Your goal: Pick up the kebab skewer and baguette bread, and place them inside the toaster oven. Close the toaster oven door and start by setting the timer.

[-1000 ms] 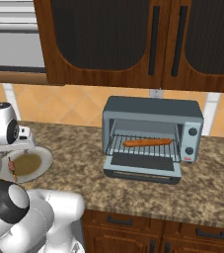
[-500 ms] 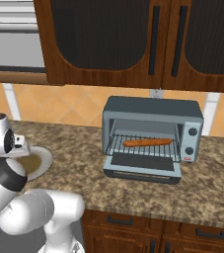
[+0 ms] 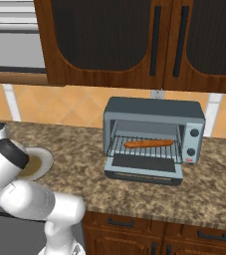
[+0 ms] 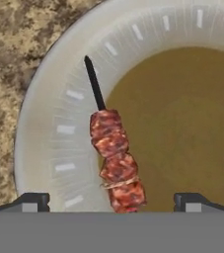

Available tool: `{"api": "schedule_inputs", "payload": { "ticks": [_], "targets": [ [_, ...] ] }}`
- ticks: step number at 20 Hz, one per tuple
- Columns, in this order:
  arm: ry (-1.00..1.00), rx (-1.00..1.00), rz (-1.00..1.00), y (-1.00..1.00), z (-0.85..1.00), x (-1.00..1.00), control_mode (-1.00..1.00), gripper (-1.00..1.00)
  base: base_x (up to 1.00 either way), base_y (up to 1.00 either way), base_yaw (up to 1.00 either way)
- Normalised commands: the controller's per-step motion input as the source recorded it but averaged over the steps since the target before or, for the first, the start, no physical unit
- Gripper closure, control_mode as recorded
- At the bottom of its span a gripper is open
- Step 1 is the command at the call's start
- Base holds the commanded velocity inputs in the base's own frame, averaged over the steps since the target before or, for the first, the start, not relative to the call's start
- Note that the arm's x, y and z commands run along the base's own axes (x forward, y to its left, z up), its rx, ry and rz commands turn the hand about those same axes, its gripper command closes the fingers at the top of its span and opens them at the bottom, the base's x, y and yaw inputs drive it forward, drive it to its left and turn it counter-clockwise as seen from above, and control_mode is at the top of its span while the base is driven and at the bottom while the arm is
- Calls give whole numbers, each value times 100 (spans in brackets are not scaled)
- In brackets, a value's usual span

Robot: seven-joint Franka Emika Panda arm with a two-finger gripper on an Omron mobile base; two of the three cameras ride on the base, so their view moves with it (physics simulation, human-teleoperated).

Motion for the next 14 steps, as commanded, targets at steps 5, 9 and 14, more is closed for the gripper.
{"api": "schedule_inputs", "payload": {
  "ticks": [5, 9, 14],
  "targets": [
    [0, 0, 3, 3, -27, 18, -100, -100, 0, 0, 0],
    [0, 0, 2, 3, -24, 19, -100, -100, 0, 0, 0],
    [0, 0, 0, 17, -28, 13, -100, 100, 0, 0, 0]
  ]
}}
